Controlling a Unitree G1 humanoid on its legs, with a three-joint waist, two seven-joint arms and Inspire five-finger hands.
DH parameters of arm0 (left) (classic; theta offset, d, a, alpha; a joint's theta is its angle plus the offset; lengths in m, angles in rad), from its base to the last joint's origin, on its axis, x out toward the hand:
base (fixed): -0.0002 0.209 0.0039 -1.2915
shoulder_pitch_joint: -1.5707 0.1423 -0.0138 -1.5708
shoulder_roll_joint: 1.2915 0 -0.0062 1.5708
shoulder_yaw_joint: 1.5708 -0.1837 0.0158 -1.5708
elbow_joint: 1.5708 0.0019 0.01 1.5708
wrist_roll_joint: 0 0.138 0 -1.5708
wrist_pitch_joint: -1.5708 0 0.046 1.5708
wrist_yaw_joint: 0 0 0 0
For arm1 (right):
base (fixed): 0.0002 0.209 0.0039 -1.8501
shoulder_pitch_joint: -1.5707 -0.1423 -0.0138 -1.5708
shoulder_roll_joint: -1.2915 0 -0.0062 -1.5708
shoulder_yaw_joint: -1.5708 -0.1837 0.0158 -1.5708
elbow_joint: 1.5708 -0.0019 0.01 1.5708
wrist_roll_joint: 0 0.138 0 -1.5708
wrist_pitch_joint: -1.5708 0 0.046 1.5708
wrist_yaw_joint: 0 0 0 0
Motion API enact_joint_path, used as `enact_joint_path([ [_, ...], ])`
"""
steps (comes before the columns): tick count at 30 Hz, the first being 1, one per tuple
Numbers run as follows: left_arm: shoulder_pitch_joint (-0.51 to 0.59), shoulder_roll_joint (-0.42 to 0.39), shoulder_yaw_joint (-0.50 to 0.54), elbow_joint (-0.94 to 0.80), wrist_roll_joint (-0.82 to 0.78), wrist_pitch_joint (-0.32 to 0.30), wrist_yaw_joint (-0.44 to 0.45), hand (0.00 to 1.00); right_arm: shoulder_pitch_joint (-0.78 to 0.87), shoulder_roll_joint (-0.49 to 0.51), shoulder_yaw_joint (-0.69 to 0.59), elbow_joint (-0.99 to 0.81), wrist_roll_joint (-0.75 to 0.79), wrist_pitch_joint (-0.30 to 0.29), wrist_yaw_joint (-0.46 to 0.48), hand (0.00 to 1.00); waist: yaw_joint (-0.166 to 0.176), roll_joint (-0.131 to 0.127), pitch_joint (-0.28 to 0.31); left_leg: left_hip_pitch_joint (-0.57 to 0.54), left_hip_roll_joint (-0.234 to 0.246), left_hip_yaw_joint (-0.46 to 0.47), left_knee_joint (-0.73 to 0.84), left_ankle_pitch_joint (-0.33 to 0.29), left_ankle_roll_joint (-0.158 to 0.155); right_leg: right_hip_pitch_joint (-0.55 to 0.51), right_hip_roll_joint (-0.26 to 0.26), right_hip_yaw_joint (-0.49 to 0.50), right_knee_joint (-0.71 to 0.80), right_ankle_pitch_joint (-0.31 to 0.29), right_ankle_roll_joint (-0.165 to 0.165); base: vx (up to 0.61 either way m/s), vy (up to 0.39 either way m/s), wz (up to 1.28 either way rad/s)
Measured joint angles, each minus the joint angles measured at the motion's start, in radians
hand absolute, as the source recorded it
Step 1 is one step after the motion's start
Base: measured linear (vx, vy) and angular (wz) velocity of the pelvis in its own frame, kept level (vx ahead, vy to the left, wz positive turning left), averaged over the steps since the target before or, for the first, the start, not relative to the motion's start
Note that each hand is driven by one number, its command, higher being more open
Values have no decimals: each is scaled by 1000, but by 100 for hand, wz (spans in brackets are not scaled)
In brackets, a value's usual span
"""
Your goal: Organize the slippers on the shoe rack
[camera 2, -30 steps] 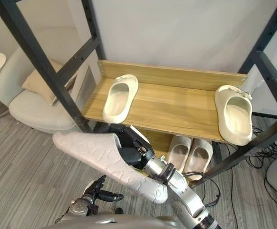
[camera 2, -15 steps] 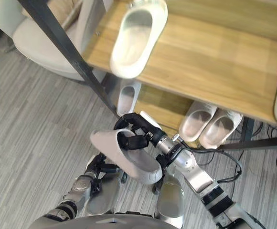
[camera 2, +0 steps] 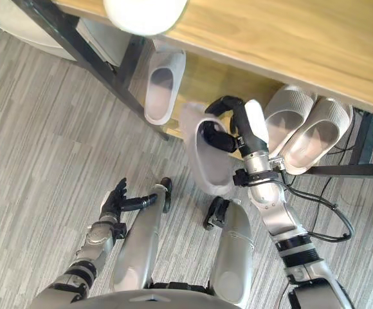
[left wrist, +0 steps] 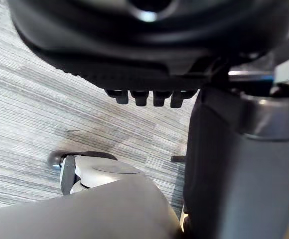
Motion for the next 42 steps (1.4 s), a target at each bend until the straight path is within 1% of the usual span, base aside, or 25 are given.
enact_joint_path([
  [1,0,-2,8,-6,0,0,0,100,-2,12,-8,-8,-13,3,-13,0,3,-2,1,-9,1,0,9,-2,0,-9,0,1,9,-3,0,-51,31,-10],
  [2,0,-3,24,-22,0,0,0,100,-12,37,-26,-22,-41,9,-51,0,10,-12,7,-24,6,5,26,-5,0,-28,0,10,27,-8,-1,-71,43,-9],
  [4,0,-4,24,-33,0,0,0,100,-16,55,-42,-37,-62,19,-92,0,19,-14,8,-35,9,6,35,-7,2,-39,0,11,39,-10,-1,-53,37,-5],
  [5,1,-6,25,-42,1,1,1,100,-23,60,-46,-50,-76,35,-118,0,25,-14,8,-42,10,6,40,-7,2,-47,0,11,46,-11,-2,-46,36,0],
  [9,1,-16,48,-46,1,2,4,100,-58,81,-63,-53,-107,57,-156,0,27,-16,9,-51,11,6,40,-3,0,-52,-8,2,53,-13,-5,-30,34,7],
  [13,1,-21,58,-57,1,2,14,100,-105,83,-72,-41,-139,80,-191,0,38,-25,14,-58,11,6,34,4,-6,-58,-11,-2,53,-13,-6,-5,31,4],
  [17,1,-35,62,-80,-1,1,42,100,-240,83,-74,74,-144,119,-225,0,49,-32,18,-89,6,4,36,10,-10,-88,-20,-8,63,-12,-10,5,43,5],
  [20,-1,-44,65,-87,-20,-1,53,100,-311,82,-74,158,-144,144,-229,0,50,-35,20,-114,-7,-1,51,10,-10,-108,-36,-14,86,-24,-11,-4,51,14],
  [22,-2,-49,65,-97,-39,-5,66,100,-366,82,-70,220,-143,158,-229,0,58,-37,21,-146,-9,-2,69,10,-10,-137,-41,-14,106,-30,-12,-20,42,7],
  [23,-2,-50,65,-98,-40,-5,66,100,-368,81,-70,222,-142,158,-229,0,58,-37,21,-147,-9,-2,70,10,-10,-138,-41,-14,107,-30,-12,-22,37,2],
  [26,-2,-57,64,-113,-63,-22,65,100,-441,55,-45,301,-133,161,-230,0,74,-39,22,-197,-12,-5,100,10,-11,-184,-47,-14,136,-33,-15,-42,55,2],
  [29,-3,-67,62,-131,-67,-30,58,100,-489,29,-26,358,-125,162,-230,0,88,-40,22,-236,-22,-7,119,11,-11,-219,-64,-14,166,-43,-13,-44,45,12],
  [31,-4,-70,61,-138,-86,-38,56,100,-529,16,-31,394,-91,162,-240,0,95,-40,22,-273,-25,-6,129,15,-11,-250,-74,-20,184,-48,-18,-46,44,17],
  [34,-4,-70,60,-139,-99,-49,56,100,-555,-6,-33,399,-83,161,-258,0,96,-40,22,-302,-29,-4,137,19,-13,-279,-82,-19,199,-51,-19,-12,23,8],
  [35,-6,-70,59,-140,-106,-54,56,100,-589,-8,-31,422,-85,162,-275,100,96,-40,22,-317,-31,-4,140,23,-16,-297,-85,-17,207,-52,-19,0,0,0],
  [38,-9,-70,59,-140,-107,-56,57,100,-611,-7,-28,438,-87,163,-294,100,98,-40,22,-330,-31,-5,144,24,-19,-310,-86,-17,217,-57,-23,6,-6,1],
  [42,-12,-70,54,-140,-107,-56,62,100,-627,10,-28,449,-97,188,-343,100,99,-40,22,-332,-40,-10,142,26,-27,-313,-97,-22,229,-69,-31,23,-18,9],
])
